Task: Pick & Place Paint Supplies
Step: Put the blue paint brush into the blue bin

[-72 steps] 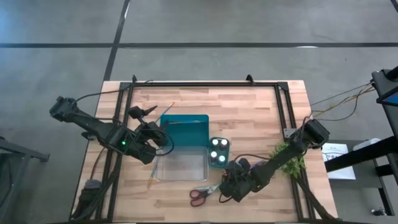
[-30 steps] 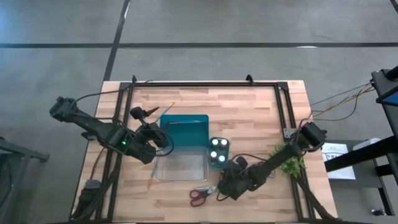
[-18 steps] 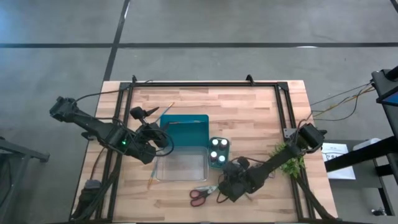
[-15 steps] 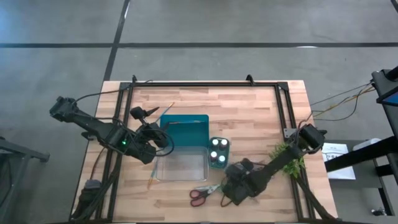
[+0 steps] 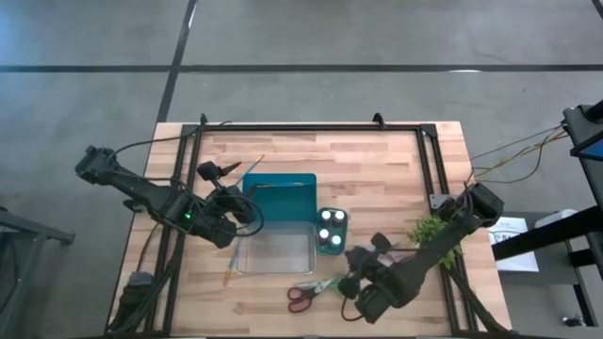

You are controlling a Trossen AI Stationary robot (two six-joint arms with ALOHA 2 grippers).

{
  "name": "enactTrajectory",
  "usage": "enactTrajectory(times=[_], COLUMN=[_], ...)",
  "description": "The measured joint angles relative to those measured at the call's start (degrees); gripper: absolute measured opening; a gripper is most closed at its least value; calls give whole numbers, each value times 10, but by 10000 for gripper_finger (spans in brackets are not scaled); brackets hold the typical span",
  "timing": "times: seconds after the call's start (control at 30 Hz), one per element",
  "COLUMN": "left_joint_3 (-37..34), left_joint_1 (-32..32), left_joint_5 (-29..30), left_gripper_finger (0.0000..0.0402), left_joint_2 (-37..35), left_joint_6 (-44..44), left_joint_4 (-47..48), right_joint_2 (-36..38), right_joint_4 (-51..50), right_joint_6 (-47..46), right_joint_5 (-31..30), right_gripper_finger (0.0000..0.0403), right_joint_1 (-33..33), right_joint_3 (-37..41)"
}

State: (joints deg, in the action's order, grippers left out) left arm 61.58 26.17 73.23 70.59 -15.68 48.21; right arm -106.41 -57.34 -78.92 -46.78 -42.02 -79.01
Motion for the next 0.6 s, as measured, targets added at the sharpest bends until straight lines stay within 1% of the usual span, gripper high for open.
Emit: enactTrajectory(times=[0.2,0.27,0.33,0.4,0.47,0.53,0.6], left_joint_3=[0,0,0,0,0,0,0], left_joint_1=[0,0,0,0,0,0,0], left_joint_5=[0,0,0,0,0,0,0], left_gripper_finger=[353,353,353,353,353,353,353], left_joint_2=[0,0,0,0,0,0,0], left_joint_6=[3,3,3,3,3,4,4], left_joint_4=[-2,-2,-2,-2,-2,-2,-2], right_joint_2=[25,28,32,38,42,44,47], right_joint_4=[9,19,52,104,183,259,362], right_joint_6=[114,167,237,322,424,530,638], right_joint_5=[-120,-155,-179,-197,-201,-200,-180], right_gripper_finger=[8,8,8,8,8,8,8], right_joint_1=[21,36,56,78,102,127,154], right_joint_3=[-50,-63,-74,-77,-74,-66,-53])
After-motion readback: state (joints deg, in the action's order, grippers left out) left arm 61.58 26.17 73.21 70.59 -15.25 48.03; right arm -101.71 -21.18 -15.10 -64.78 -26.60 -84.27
